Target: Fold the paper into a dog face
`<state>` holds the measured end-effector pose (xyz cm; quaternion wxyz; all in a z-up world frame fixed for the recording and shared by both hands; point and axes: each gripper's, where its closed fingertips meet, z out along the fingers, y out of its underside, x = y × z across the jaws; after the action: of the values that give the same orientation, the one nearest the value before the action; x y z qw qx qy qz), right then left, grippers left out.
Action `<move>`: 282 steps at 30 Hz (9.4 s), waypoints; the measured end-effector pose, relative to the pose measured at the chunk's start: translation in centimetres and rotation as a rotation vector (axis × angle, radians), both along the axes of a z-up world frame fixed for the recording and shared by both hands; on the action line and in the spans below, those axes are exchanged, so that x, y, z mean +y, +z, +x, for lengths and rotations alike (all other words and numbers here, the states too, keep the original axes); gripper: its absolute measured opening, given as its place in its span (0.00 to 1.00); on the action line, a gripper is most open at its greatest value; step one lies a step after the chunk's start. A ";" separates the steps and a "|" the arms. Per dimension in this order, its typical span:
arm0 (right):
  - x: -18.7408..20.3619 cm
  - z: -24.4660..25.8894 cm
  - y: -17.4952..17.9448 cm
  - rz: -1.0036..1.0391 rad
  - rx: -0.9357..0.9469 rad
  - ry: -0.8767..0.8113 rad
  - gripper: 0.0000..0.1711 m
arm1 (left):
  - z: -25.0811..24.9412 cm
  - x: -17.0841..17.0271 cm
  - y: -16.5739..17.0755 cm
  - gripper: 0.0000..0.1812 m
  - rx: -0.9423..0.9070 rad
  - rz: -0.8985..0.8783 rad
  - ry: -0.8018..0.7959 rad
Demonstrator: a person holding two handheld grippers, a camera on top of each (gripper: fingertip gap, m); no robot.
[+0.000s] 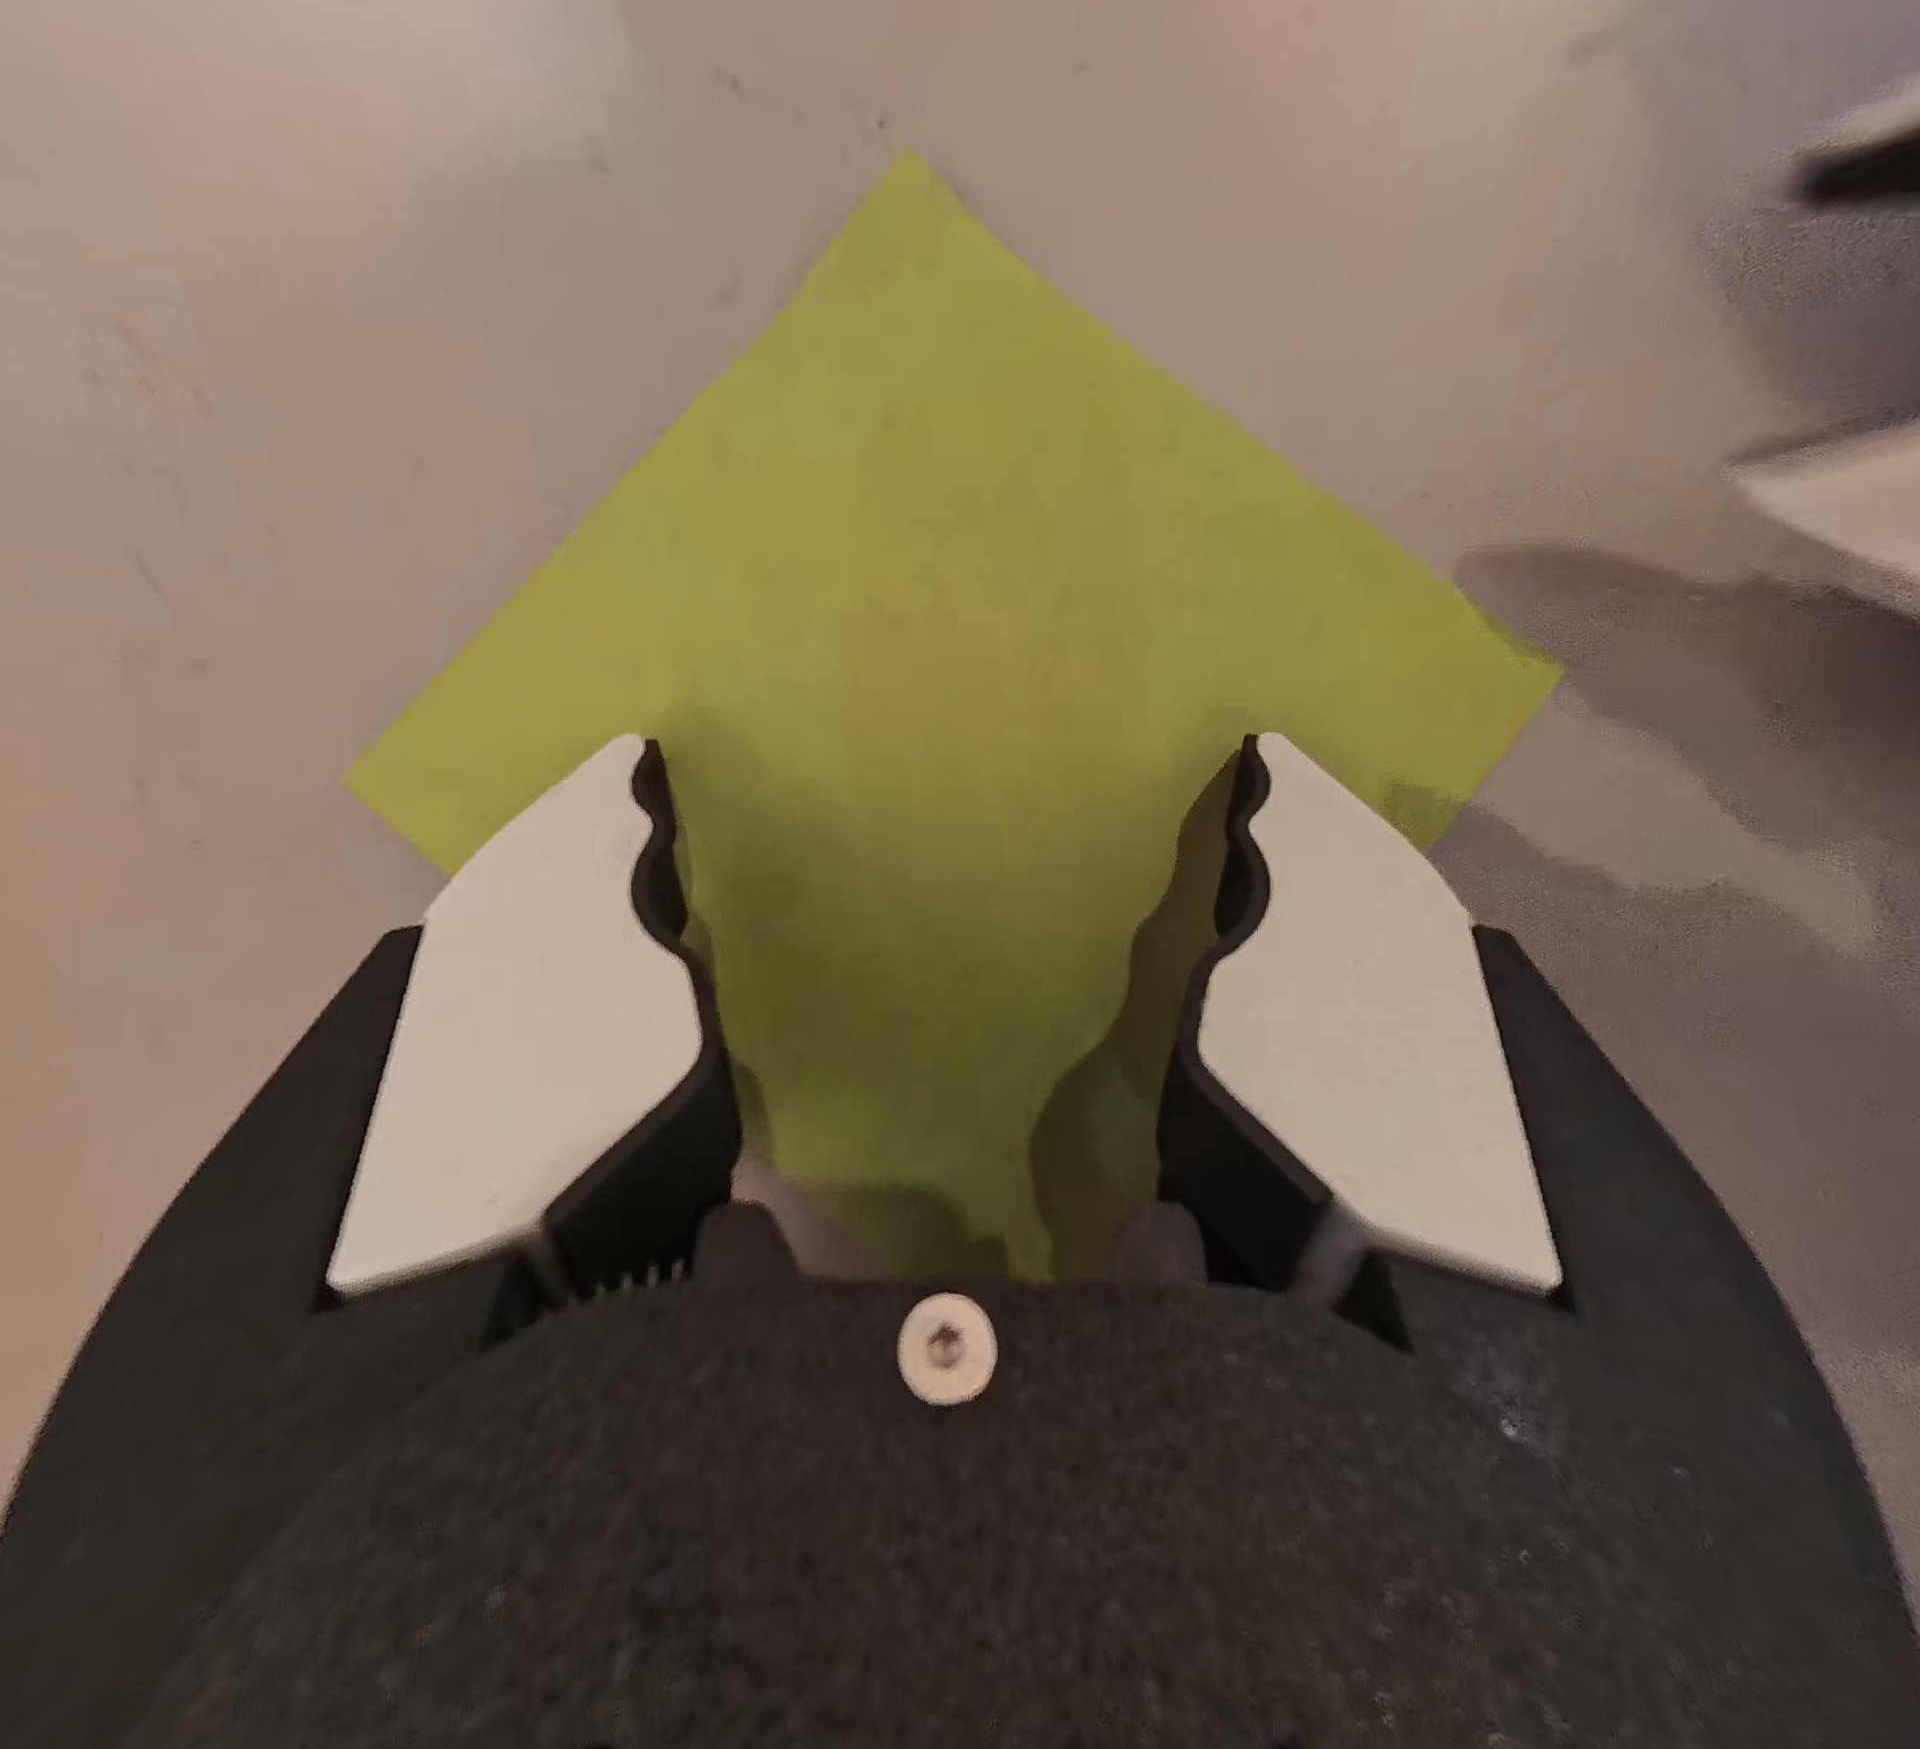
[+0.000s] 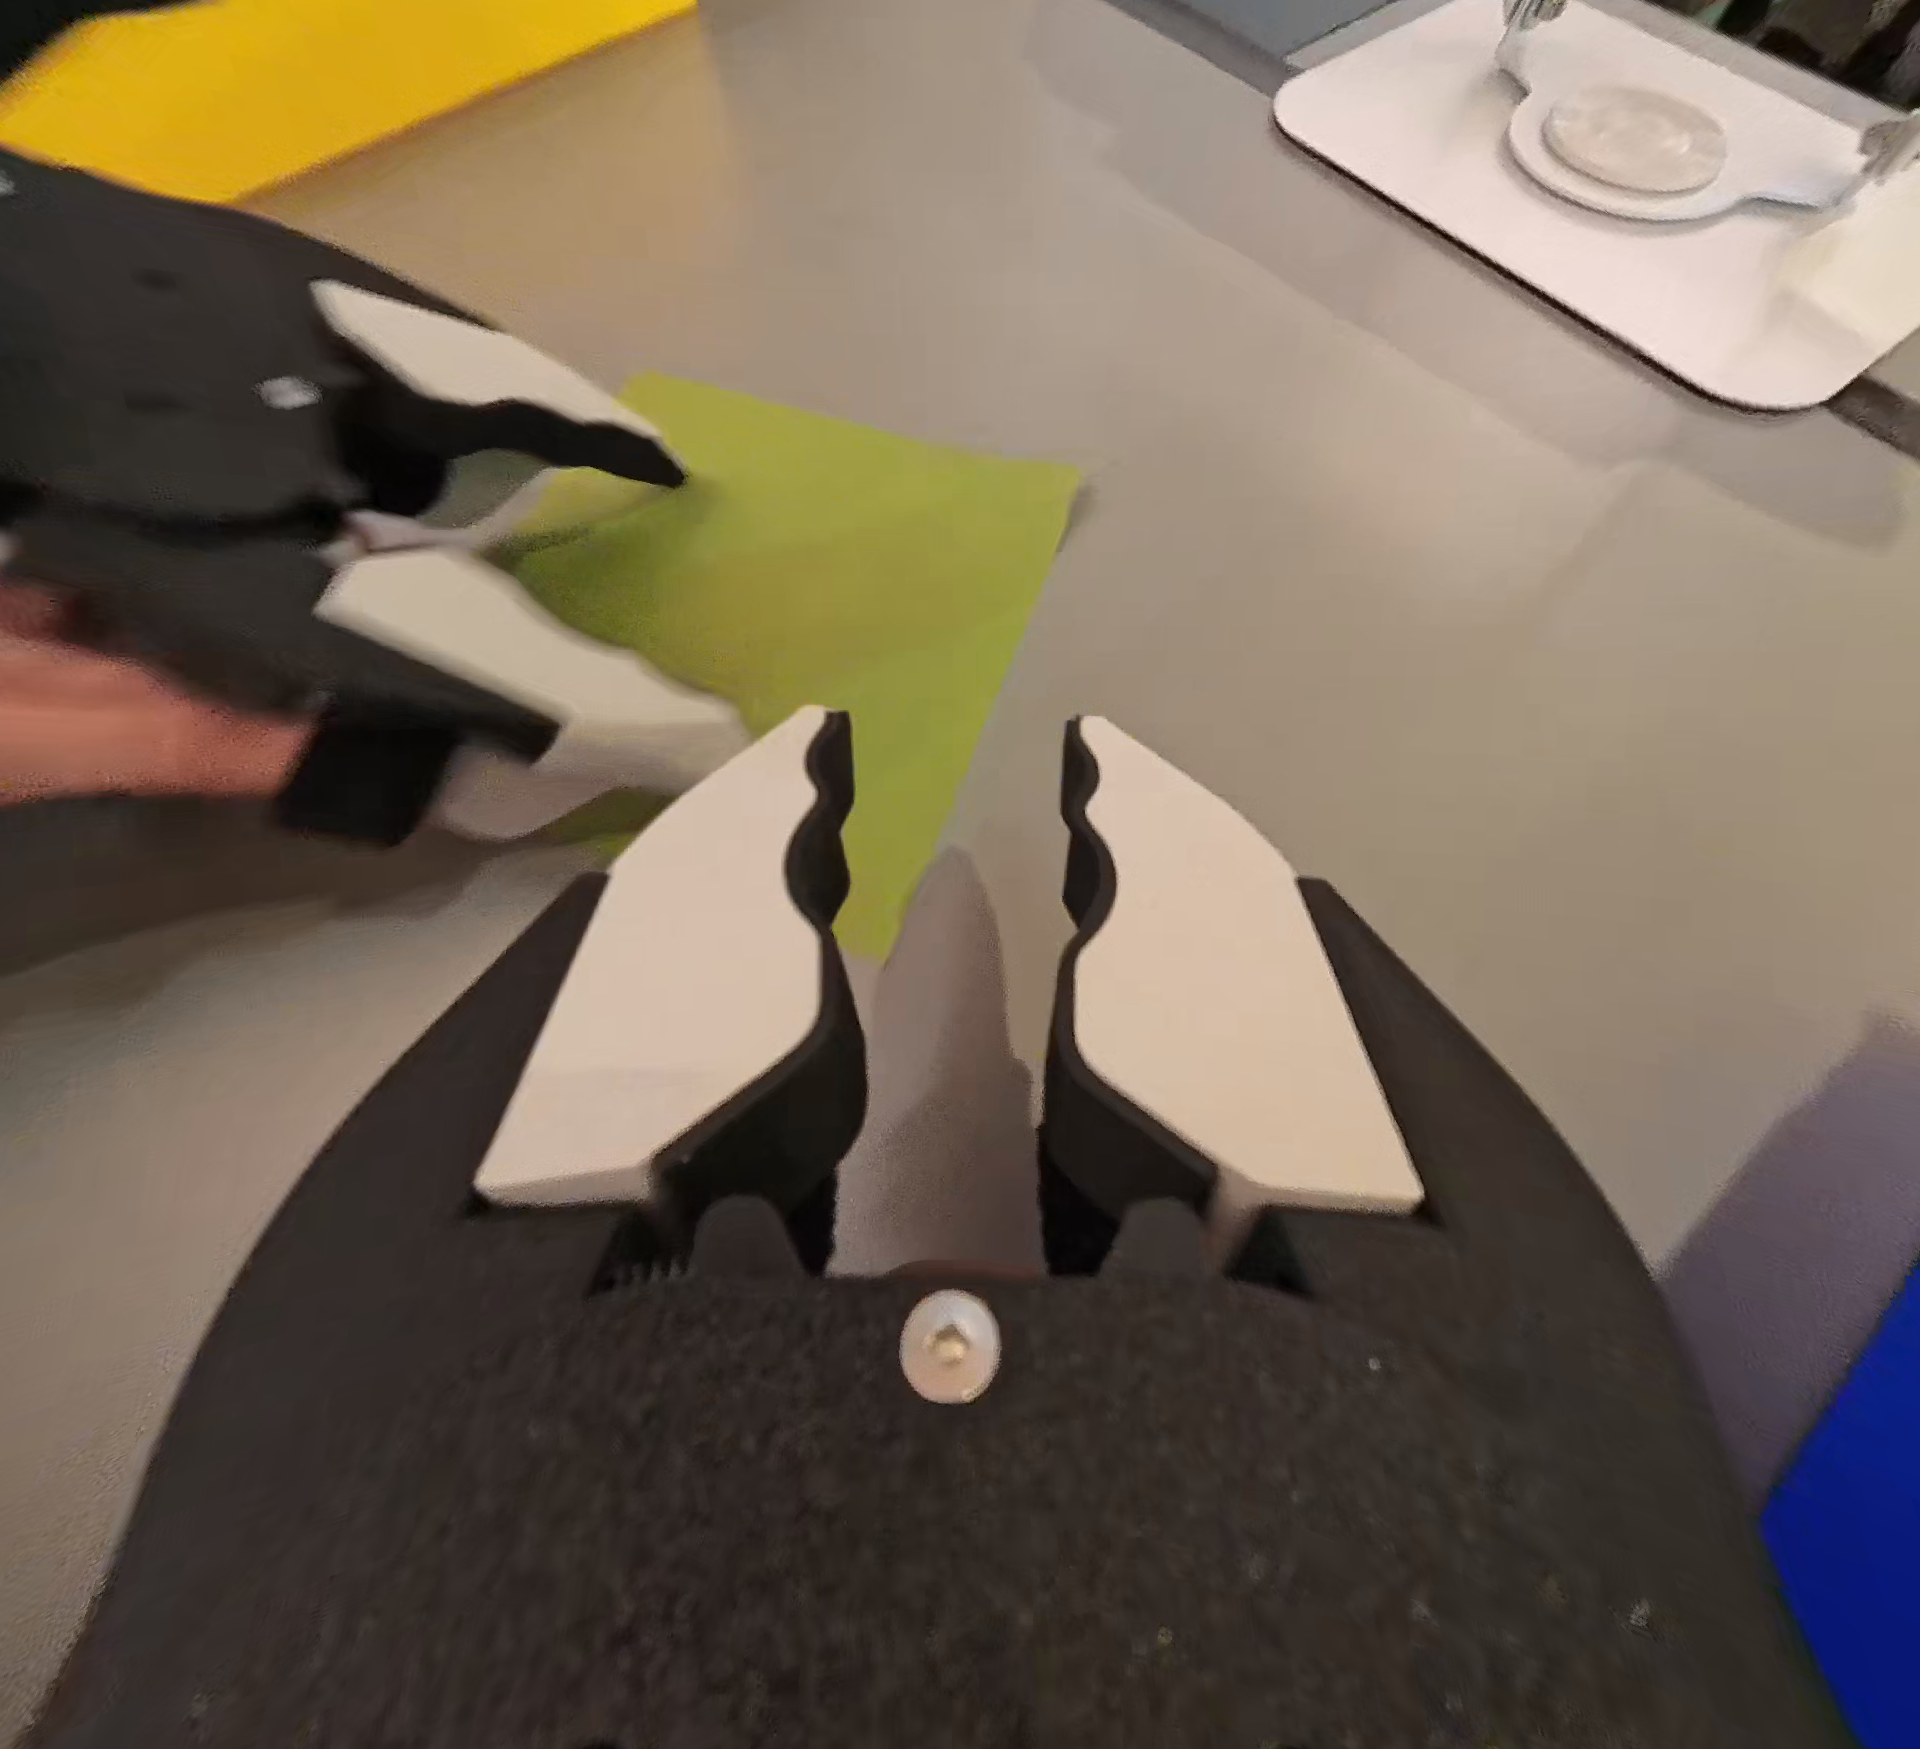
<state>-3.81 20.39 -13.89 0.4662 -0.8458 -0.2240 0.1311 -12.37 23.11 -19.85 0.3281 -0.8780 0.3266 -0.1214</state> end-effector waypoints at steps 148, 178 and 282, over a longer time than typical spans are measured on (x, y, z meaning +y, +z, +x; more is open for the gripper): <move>-5.3 -8.9 -5.6 -0.335 -0.273 0.684 0.00 | -2.5 -1.8 0.4 0.00 0.048 0.102 -0.719; -5.4 -8.9 -5.5 -0.384 -0.070 0.618 0.00 | -2.9 -4.8 7.1 0.10 -0.183 0.087 -0.623; -5.2 -8.7 -5.5 -0.402 -0.045 0.554 0.00 | -5.0 4.9 0.4 0.00 0.094 0.102 -0.346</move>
<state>-12.47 15.15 -19.38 0.2319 -0.8304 -0.4252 0.2755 -17.36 27.96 -19.41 0.3308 -0.7958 0.4933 -0.1183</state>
